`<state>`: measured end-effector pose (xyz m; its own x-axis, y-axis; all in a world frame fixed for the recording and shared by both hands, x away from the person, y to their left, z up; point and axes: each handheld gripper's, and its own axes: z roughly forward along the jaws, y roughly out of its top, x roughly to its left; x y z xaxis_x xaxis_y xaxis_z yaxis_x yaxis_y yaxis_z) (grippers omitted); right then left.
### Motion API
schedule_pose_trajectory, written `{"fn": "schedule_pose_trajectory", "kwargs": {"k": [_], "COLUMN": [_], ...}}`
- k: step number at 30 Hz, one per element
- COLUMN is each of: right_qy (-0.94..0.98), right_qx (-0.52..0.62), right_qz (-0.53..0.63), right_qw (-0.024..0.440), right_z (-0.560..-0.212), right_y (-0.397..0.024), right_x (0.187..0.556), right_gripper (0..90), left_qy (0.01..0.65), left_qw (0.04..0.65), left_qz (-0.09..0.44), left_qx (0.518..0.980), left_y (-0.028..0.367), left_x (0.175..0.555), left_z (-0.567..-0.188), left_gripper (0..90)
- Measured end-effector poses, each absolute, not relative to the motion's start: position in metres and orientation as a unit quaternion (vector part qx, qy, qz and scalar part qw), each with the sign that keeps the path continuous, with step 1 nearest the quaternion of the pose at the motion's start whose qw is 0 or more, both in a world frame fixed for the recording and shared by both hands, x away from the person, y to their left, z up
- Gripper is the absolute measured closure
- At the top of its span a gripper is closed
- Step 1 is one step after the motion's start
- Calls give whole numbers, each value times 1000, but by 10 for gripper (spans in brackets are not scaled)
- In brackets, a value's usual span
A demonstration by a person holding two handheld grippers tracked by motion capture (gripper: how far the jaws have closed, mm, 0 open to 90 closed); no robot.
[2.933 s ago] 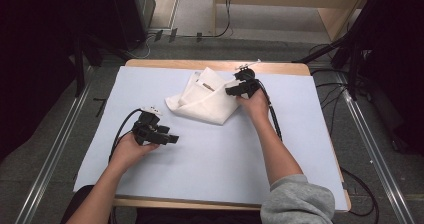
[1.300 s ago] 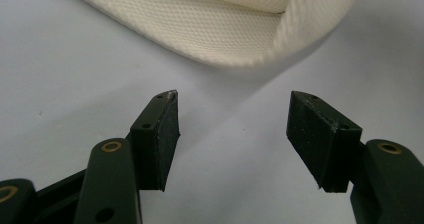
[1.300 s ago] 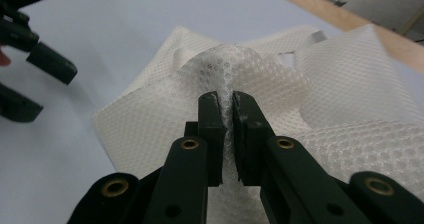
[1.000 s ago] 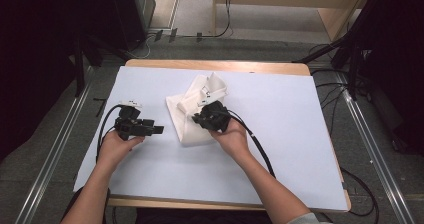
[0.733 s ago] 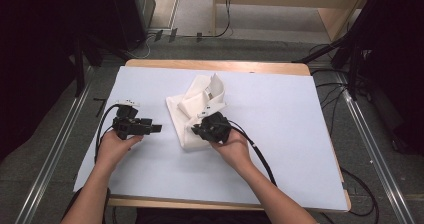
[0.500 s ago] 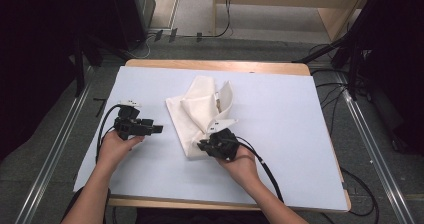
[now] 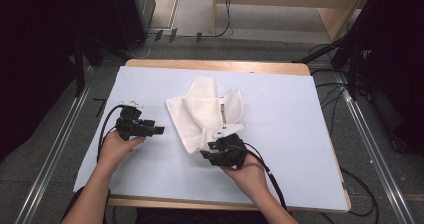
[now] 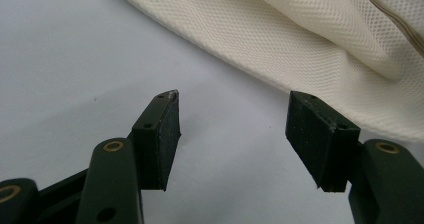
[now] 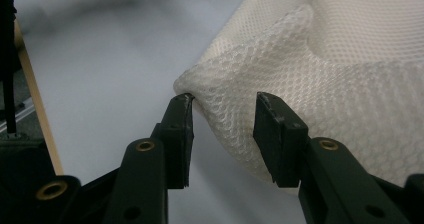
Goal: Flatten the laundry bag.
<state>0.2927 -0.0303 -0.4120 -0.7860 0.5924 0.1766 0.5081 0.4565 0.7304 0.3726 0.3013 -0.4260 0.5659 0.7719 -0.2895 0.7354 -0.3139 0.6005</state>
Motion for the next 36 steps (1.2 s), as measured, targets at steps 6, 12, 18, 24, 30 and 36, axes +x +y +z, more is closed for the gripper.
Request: {"fn": "schedule_pose_trajectory", "kwargs": {"k": [6,12,18,24,30,36], "right_qy": [843,830,820,823,838,835], "right_qx": [325,334,360,376,376,388], "right_qz": [424,444,437,421,387,388], "right_qw": [62,58,81,73,85,52], "right_z": [-392,-371,-357,-367,-390,-404], "right_y": [-48,-70,-93,-96,-89,-91], "right_x": [283,284,323,371,389,373], "right_gripper": [655,853,900,900,900,900], "left_qy": [465,467,464,463,459,455], "left_qw": [356,355,355,356,355,358], "left_qz": [27,27,28,27,22,13], "left_qx": [810,810,811,811,814,815], "left_y": [301,301,300,298,295,291], "left_x": [372,372,372,372,372,373], "left_z": [-425,-426,-425,-426,-427,-427], "left_gripper": [393,392,392,392,398,413]}}
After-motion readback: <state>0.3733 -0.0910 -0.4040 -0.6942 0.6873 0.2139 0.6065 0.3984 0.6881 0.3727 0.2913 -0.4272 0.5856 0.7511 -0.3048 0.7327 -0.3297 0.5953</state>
